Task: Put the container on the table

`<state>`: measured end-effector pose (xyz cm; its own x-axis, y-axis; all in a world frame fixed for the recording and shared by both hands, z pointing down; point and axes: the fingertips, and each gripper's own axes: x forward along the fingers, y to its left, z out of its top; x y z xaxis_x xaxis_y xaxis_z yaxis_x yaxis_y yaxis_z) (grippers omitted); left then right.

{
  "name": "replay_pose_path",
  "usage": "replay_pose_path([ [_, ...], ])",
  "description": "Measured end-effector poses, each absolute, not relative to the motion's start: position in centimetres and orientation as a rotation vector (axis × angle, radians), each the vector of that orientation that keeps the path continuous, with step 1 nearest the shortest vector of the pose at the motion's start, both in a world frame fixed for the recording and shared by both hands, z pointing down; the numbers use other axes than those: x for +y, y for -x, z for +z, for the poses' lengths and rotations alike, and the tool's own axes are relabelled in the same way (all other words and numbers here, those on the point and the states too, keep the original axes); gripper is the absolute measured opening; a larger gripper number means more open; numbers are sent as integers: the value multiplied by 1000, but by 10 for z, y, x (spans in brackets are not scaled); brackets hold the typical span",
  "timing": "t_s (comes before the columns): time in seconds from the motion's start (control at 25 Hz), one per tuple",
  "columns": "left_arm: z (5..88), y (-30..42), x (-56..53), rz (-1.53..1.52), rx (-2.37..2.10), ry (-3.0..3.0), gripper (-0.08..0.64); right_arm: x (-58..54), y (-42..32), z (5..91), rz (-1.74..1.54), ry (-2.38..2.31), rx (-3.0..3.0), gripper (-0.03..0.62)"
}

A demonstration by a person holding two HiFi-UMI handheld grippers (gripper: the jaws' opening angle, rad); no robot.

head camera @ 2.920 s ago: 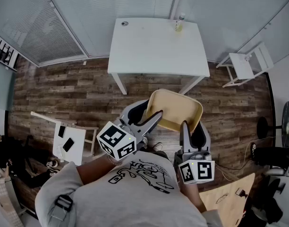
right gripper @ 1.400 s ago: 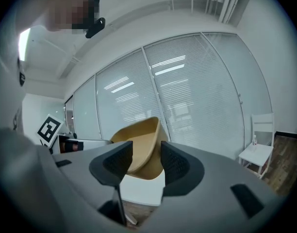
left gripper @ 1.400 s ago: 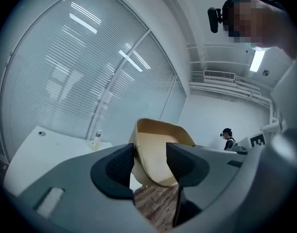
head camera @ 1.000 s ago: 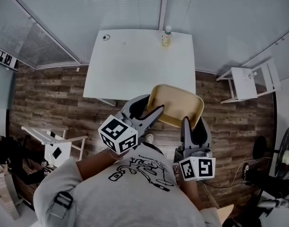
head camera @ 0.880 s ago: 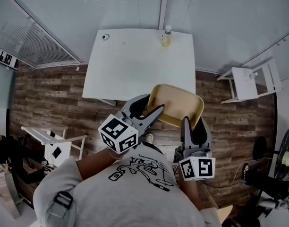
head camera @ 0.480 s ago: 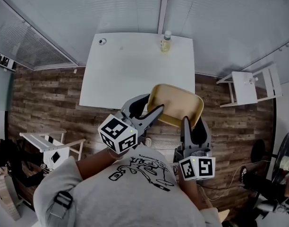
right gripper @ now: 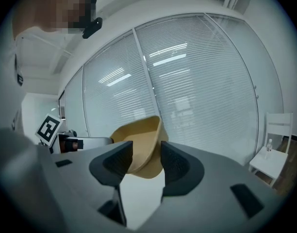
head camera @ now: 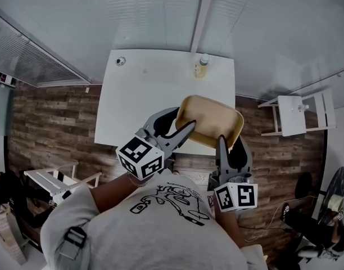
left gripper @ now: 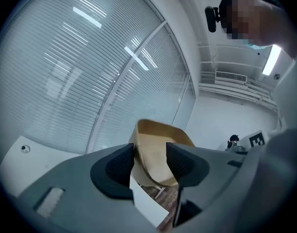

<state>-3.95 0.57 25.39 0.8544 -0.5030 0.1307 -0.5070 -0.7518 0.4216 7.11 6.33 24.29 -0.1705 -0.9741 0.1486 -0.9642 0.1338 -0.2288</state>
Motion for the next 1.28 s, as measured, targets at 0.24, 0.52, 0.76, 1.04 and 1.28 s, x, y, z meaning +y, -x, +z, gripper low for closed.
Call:
replay_pose_path([
  [0.24,258,49,-49,5,-752,-2555,198,5,-63,244,-431,2000,2360,169],
  [0.52,270,55,-87,51,-745,-2553,198,-33,-57,256,-471,1998,2356,169],
  [0.76,271,45,-103,50,-757,-2539,198,-51,-69,262,-505,1990,2354,169],
  [1.04,267,23,-107,33,-775,-2531,198,-56,-92,261,-510,1978,2368,169],
  [1.28,263,-2,-106,17,-798,-2530,198,-54,-117,258,-504,1955,2382,169],
])
